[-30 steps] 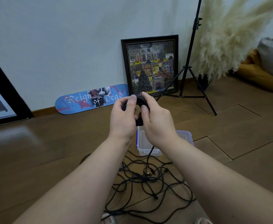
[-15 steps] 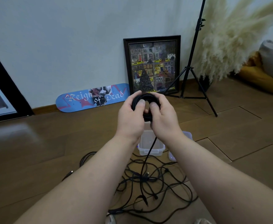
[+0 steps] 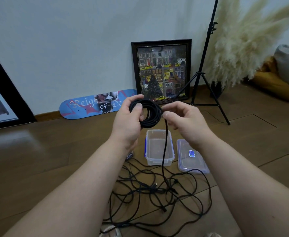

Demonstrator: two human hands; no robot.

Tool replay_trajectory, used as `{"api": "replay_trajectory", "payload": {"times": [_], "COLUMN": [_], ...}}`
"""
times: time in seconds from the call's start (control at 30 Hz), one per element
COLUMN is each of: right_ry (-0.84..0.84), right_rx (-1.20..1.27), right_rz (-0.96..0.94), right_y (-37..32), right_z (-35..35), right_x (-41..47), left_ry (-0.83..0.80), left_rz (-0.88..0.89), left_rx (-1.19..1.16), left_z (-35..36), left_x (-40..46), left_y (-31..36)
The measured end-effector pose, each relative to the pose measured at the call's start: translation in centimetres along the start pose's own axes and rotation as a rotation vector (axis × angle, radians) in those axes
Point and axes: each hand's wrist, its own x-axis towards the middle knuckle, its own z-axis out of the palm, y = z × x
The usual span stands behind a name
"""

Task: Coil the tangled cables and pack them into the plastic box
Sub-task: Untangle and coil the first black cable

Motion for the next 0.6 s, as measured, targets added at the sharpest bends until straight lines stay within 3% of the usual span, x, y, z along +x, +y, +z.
{"api": "replay_trajectory", "payload": {"times": [0.13,0.3,0.47,0.6], "right_ry": [-0.089,0.057,0.061,0.107], "right_rx": [-0.019,0.125,-0.245,-0.360], "right_rz": [0.103,0.041,-0.042,-0.188], "right_y": [-0.1,-0.3,0.4,0.0], "right_z": [-0.6,0.1,0.5,0.9], "right_x": [-0.5,0.0,0.4,0.0], "left_ry": [0.022,-0.052,-0.051,-0.067], "left_rz": [-0.007,0.011,0.031,0.070], "left_rx": [-0.033,0.034,0.146,0.271], "left_z": [-0.3,0.0,-0.4,-0.1], "left_x": [0.3,0.0,0.1,0.0], "left_y": [0.2,-0.3,-0.8,-0.7]}}
